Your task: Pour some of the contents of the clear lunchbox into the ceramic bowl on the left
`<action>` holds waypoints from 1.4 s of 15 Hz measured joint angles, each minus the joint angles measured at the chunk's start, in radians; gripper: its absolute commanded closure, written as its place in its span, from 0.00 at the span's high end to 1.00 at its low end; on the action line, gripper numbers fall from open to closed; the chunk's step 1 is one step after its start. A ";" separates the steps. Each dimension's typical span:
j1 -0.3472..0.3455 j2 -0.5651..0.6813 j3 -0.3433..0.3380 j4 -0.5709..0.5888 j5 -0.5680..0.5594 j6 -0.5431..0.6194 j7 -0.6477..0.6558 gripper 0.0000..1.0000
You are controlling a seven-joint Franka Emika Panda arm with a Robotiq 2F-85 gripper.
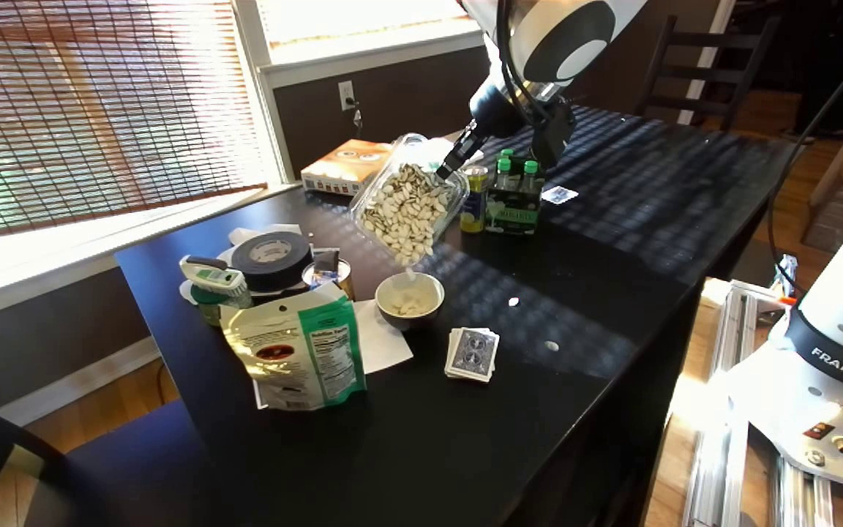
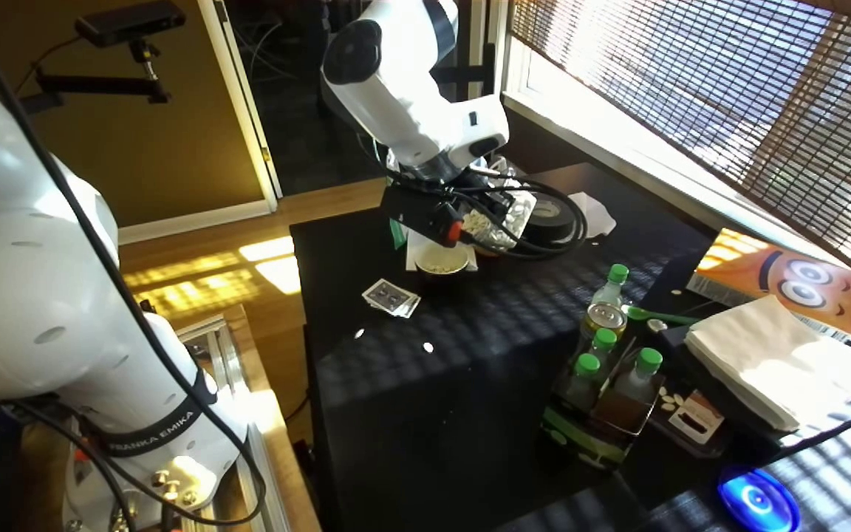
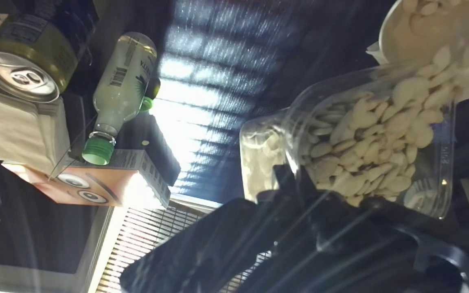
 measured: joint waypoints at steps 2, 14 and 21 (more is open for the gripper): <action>0.000 0.008 0.000 -0.001 0.000 0.000 0.001 0.01; -0.112 0.132 -0.140 0.008 -0.182 -0.375 0.382 0.01; -0.180 0.130 -0.271 0.063 -0.372 -0.815 0.622 0.04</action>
